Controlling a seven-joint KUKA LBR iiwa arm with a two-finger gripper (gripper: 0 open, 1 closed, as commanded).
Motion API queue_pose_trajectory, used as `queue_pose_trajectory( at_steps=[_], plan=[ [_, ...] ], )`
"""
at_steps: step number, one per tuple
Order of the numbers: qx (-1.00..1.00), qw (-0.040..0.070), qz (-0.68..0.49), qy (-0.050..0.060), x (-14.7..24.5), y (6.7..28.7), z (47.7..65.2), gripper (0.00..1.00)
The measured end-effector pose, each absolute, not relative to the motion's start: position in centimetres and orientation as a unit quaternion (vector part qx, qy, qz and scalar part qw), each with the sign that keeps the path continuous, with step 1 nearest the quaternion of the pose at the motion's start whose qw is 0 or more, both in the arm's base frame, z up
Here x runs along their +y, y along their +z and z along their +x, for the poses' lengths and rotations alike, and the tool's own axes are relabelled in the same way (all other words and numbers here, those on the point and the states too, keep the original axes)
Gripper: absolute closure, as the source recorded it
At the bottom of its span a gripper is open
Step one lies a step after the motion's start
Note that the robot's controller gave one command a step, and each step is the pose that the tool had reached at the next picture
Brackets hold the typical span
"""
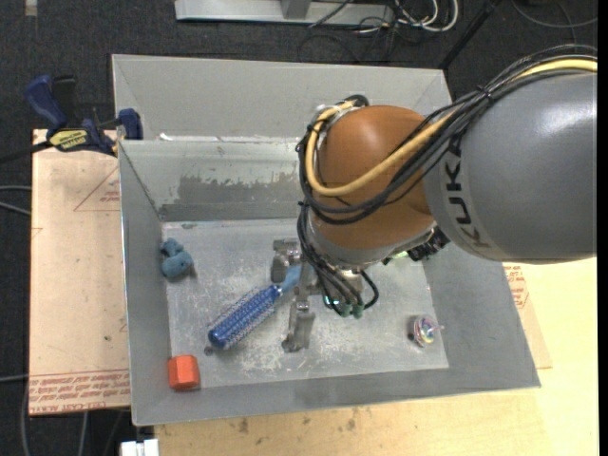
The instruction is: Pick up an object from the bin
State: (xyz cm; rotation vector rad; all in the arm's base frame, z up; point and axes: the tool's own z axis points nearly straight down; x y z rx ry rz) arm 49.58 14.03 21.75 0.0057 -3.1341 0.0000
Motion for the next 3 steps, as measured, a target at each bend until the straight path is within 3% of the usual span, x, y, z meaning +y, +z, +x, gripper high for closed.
queue_pose_trajectory(
  at_steps=[1,2,3],
  plan=[
    [-0.999,0.002,0.053,0.0,16.9,6.5,55.1,0.0],
    [-0.999,0.001,0.053,-0.001,16.8,6.9,55.1,1.0],
    [-0.997,-0.004,0.076,-0.002,18.9,21.5,52.6,1.0]
  ],
)
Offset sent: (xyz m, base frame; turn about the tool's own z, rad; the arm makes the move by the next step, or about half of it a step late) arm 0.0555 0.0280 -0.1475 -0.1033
